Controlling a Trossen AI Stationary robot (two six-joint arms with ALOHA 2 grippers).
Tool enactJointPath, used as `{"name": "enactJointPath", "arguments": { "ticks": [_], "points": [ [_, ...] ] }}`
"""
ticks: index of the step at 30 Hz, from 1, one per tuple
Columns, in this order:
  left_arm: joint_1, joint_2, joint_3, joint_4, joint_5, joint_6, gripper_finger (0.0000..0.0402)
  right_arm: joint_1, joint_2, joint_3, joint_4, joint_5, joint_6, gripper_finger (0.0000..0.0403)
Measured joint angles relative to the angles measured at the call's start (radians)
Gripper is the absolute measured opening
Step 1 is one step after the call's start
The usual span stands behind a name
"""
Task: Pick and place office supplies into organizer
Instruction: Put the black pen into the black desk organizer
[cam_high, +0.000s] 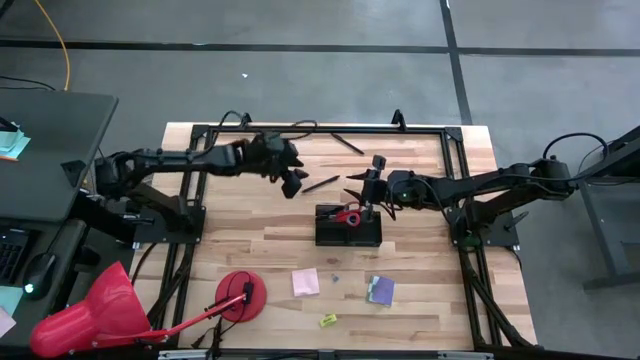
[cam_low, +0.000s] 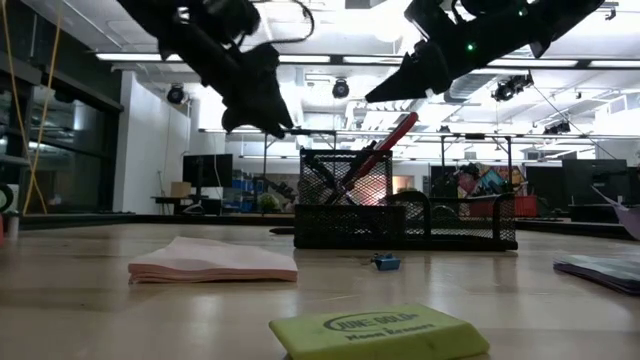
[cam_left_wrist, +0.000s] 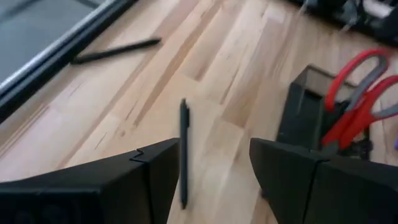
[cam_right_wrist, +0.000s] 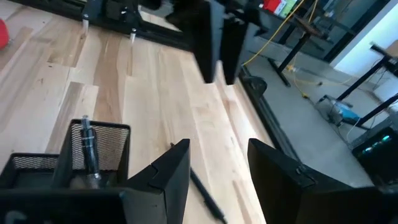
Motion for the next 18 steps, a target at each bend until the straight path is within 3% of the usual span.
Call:
{"name": "enactJointPath", "arguments": {
  "ticks": [4,9,18],
  "points": [
    [0.054,0.062,0.042,-0.019,0.016,0.032,0.0184,0.0,0.0,0.0,-0.039,0.0,0.015,0.0153],
    [0.062,0.073,0.089,-0.015,-0.081,0.005,0.0184,-0.001,0.0,0.0,-0.039,0.0,-0.001,0.0153],
    [0.062,0.104,0.086,-0.042,-0.128,0.072,0.0184,-0.001,0.0,0.0,-0.054,-0.039,-0.003,0.015]
  ]
}}
